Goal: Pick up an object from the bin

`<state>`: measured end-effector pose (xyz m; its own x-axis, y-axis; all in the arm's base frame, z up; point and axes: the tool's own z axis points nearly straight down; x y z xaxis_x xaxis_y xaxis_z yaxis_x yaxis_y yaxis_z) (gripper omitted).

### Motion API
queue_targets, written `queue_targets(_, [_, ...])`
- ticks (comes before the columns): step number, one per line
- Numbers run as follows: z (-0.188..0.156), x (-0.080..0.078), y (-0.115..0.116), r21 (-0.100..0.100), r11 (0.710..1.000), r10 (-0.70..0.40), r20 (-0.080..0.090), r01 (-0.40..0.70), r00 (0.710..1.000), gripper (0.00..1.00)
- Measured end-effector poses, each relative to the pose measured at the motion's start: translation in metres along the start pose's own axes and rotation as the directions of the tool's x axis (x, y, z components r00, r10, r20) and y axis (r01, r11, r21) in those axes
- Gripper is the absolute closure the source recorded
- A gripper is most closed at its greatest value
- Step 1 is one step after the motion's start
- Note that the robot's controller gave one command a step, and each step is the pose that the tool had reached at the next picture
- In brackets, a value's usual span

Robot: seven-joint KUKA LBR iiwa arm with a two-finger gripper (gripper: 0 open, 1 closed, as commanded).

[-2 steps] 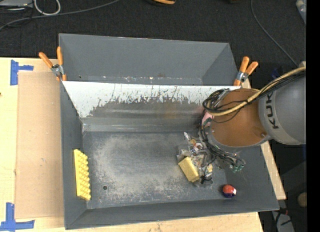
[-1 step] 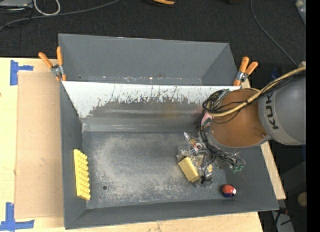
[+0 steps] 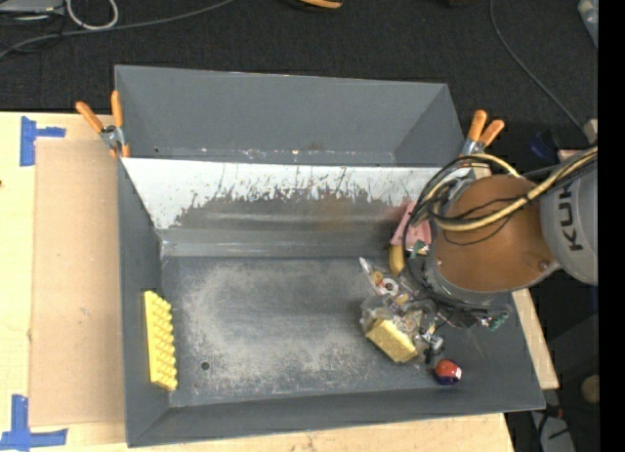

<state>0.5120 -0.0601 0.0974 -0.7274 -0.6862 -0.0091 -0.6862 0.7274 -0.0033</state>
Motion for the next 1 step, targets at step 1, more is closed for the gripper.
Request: queue_targets(1, [-0.087,-0.0027,-0.0058,-0.004,0.989,0.147,-0.001,-0.147,0.989,1.0])
